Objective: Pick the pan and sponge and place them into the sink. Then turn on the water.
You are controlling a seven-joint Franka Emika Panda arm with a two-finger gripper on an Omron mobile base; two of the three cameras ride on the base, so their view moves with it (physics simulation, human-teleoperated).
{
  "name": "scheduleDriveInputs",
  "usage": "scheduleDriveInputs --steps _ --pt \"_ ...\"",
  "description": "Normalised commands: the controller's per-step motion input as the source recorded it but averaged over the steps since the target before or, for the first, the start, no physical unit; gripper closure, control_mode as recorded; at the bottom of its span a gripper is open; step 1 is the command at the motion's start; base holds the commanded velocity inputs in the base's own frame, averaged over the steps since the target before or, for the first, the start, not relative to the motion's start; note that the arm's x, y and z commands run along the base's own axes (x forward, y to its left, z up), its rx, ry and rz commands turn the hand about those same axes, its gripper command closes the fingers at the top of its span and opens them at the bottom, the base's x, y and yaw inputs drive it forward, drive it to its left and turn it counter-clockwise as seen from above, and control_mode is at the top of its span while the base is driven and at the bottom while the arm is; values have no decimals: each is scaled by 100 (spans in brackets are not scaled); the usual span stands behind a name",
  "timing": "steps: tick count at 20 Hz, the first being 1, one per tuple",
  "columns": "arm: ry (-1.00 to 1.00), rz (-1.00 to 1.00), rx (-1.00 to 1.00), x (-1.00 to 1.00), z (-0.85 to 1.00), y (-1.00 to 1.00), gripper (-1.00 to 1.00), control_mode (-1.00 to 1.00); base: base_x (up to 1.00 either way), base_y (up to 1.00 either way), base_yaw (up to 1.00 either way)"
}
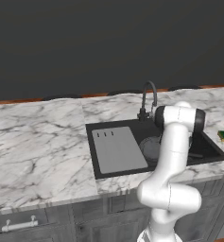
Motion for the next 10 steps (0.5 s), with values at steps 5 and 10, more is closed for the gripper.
scheduleDriveInputs --steps 5,10 --pt "-6 9 5 -1 4 -2 -100 -100 0 0 0" --pt "-8 1 12 -19 48 -17 -100 -100 0 0 0"
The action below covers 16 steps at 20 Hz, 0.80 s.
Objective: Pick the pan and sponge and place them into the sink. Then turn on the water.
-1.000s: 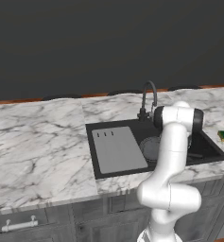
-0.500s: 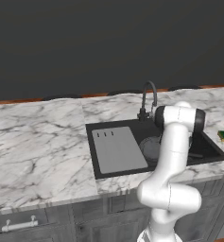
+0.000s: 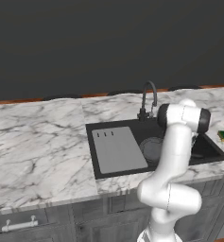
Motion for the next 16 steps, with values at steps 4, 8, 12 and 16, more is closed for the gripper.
scheduleDriveInputs --steps 4,8,12,16 --pt "-1 0 10 -22 68 -16 -100 -100 0 0 0" --pt "0 0 3 -16 91 -6 -100 -100 0 0 0" --pt "0 -5 0 -3 100 0 -100 -100 0 0 0" --pt "0 -8 0 0 100 0 -100 -100 0 0 0"
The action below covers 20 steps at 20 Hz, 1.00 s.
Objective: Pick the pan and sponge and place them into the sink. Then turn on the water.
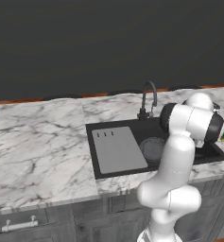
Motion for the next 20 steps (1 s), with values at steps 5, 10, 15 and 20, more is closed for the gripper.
scheduleDriveInputs --steps 5,10,15,20 --pt "0 -17 0 -17 100 0 -100 -100 0 0 0" --pt "0 -35 0 -58 78 -17 -100 -100 0 0 0" --pt "0 -51 0 -53 49 -38 -100 -100 0 0 0" --pt "3 -54 0 -8 23 -45 -100 -100 0 0 0"
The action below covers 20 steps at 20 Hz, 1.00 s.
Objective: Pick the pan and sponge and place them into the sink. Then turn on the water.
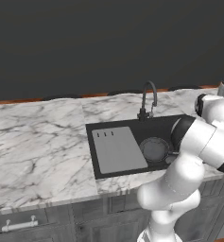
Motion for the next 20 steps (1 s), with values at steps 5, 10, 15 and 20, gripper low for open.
scheduleDriveInputs --steps 5,10,15,20 --pt "8 -49 0 0 -1 -49 -100 -100 0 0 0" --pt "1 -36 4 0 -19 -52 -100 -100 0 0 0" --pt "-1 -24 14 0 -3 -47 -100 -100 0 0 0" --pt "-5 -10 25 0 0 -33 -100 -100 0 0 0"
